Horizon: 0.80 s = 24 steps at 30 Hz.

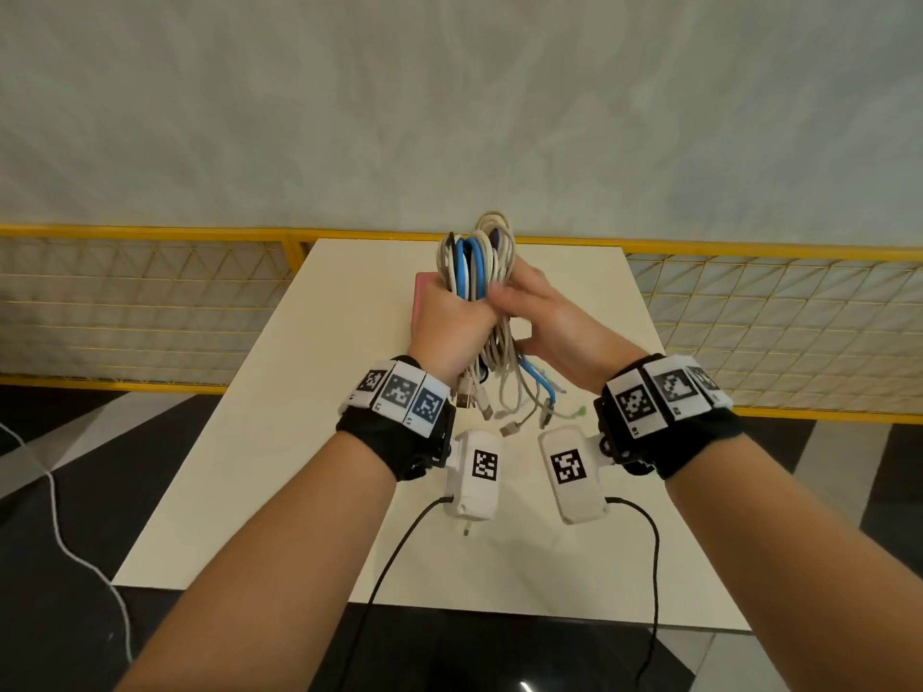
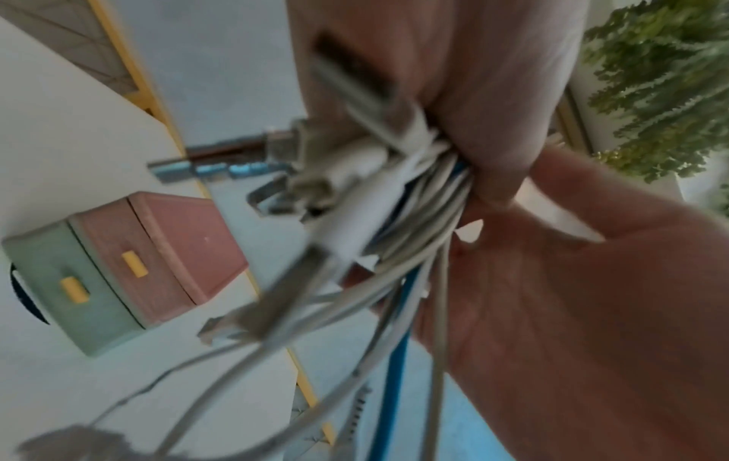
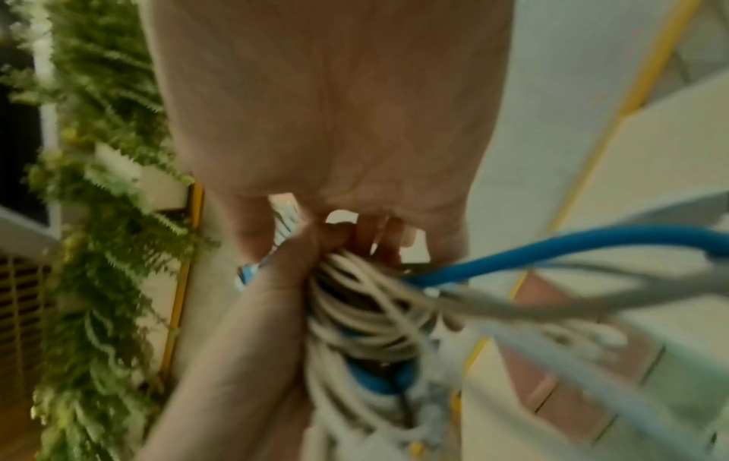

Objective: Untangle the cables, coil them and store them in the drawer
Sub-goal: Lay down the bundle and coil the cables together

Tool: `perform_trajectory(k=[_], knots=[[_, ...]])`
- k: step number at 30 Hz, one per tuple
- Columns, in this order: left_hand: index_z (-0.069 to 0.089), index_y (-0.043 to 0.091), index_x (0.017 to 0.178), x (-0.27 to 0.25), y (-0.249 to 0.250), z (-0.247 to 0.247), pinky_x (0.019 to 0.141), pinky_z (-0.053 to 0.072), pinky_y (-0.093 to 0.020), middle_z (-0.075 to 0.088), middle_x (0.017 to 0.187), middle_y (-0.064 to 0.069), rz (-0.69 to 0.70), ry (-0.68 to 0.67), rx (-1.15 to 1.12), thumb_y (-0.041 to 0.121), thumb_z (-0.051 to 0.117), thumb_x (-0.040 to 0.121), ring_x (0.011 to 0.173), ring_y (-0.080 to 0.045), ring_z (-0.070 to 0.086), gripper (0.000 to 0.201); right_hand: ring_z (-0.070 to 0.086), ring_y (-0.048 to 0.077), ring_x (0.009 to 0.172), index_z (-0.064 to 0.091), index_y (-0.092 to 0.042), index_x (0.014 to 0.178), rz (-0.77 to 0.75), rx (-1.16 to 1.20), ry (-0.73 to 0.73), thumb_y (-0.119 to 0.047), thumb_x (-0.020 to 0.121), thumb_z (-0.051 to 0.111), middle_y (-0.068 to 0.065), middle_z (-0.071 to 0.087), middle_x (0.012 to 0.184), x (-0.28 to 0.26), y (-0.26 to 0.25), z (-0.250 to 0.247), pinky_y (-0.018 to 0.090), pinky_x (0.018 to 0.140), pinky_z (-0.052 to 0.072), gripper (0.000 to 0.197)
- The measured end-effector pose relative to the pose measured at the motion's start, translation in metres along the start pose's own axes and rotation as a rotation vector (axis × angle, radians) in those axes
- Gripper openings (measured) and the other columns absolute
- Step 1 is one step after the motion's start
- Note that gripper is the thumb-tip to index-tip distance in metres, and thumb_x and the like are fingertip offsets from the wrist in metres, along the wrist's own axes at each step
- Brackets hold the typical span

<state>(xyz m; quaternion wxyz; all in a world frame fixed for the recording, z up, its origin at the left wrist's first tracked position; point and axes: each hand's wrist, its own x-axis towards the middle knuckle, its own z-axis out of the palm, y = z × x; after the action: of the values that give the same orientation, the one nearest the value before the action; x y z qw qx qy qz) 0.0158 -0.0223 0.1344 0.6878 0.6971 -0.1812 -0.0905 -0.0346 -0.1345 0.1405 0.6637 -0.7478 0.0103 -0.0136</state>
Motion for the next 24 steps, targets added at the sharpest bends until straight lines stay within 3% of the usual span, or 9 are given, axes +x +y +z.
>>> perform_trajectory(k=[4,7,10,13,15,16,18,21,24], knots=[[0.066,0.003,0.104,-0.001,0.003,-0.001,0.075,0.061,-0.050,0.072,0.081,-0.011,-0.121,0.062,-0.148,0.026,0.077,0.070,0.077,-0.025,0.073,0.043,0.040,0.003,0.129,-0.014,-0.044,0.146,-0.048,-0.225,-0.198,-0.007,0.073,0.073,-0.008,0.027,0.141,-0.009,0.009,-0.012,0.026,0.106,0.041,0.119],[0.069,0.012,0.088,0.002,0.003,-0.003,0.076,0.060,-0.051,0.071,0.073,-0.008,-0.127,0.089,-0.233,0.023,0.078,0.078,0.075,-0.028,0.072,0.018,0.042,-0.019,0.115,-0.026,-0.032,0.145,-0.051,-0.333,-0.228,0.002,0.078,0.072,-0.020,0.030,0.132,-0.011,0.015,-0.010,0.008,0.083,0.046,0.123],[0.067,0.020,0.079,0.001,0.008,-0.006,0.075,0.061,-0.048,0.071,0.072,-0.005,-0.110,0.125,-0.259,0.018,0.080,0.079,0.079,-0.031,0.072,0.013,0.045,-0.024,0.109,-0.021,-0.025,0.147,-0.138,-0.399,-0.180,0.007,0.085,0.058,-0.034,0.023,0.127,-0.012,0.020,0.002,0.011,0.075,0.050,0.105],[0.063,0.017,0.069,0.001,0.007,-0.007,0.066,0.060,-0.036,0.064,0.060,-0.002,-0.094,0.142,-0.282,0.012,0.079,0.080,0.061,-0.022,0.065,0.020,0.065,0.008,0.089,-0.016,-0.030,0.148,-0.160,-0.484,-0.045,0.000,0.089,0.053,-0.016,0.048,0.124,-0.009,0.031,0.007,0.026,0.069,0.055,0.096],[0.063,0.016,0.072,0.001,0.004,-0.008,0.067,0.057,-0.033,0.065,0.059,0.001,-0.106,0.156,-0.300,0.010,0.077,0.081,0.059,-0.017,0.063,0.018,0.060,0.001,0.066,0.022,-0.022,0.147,-0.157,-0.560,0.050,-0.010,0.092,0.054,-0.007,0.062,0.094,-0.006,0.040,0.006,0.024,0.065,0.048,0.064],[0.065,0.016,0.076,0.001,0.003,-0.008,0.072,0.057,-0.033,0.067,0.061,0.001,-0.112,0.151,-0.314,0.009,0.077,0.082,0.062,-0.015,0.065,0.014,0.056,0.000,0.062,0.047,-0.018,0.130,-0.148,-0.621,0.071,-0.014,0.093,0.055,-0.005,0.062,0.084,-0.003,0.043,0.005,0.025,0.065,0.043,0.038],[0.069,0.011,0.087,0.002,0.002,-0.010,0.082,0.058,-0.035,0.073,0.073,0.000,-0.099,0.117,-0.358,0.007,0.073,0.085,0.073,-0.014,0.070,0.006,0.052,0.001,0.060,0.060,-0.018,0.093,-0.112,-0.651,0.074,-0.018,0.089,0.060,-0.004,0.061,0.073,-0.001,0.045,0.004,0.024,0.064,0.038,0.004],[0.067,0.005,0.102,0.004,0.005,-0.013,0.089,0.056,-0.035,0.075,0.093,-0.005,-0.042,0.046,-0.394,0.004,0.067,0.089,0.088,-0.016,0.072,0.013,0.054,-0.004,0.061,0.057,-0.027,0.084,-0.142,-0.596,0.063,-0.017,0.085,0.064,-0.013,0.058,0.071,-0.001,0.044,0.005,0.011,0.058,0.038,0.012],[0.067,0.007,0.094,0.008,0.010,-0.016,0.088,0.055,-0.041,0.074,0.084,-0.006,-0.013,0.024,-0.443,0.003,0.066,0.089,0.083,-0.019,0.071,0.007,0.058,0.001,0.054,0.062,-0.021,0.080,-0.112,-0.491,0.076,-0.018,0.091,0.058,-0.001,0.063,0.066,-0.002,0.047,0.006,0.017,0.056,0.046,0.012]])
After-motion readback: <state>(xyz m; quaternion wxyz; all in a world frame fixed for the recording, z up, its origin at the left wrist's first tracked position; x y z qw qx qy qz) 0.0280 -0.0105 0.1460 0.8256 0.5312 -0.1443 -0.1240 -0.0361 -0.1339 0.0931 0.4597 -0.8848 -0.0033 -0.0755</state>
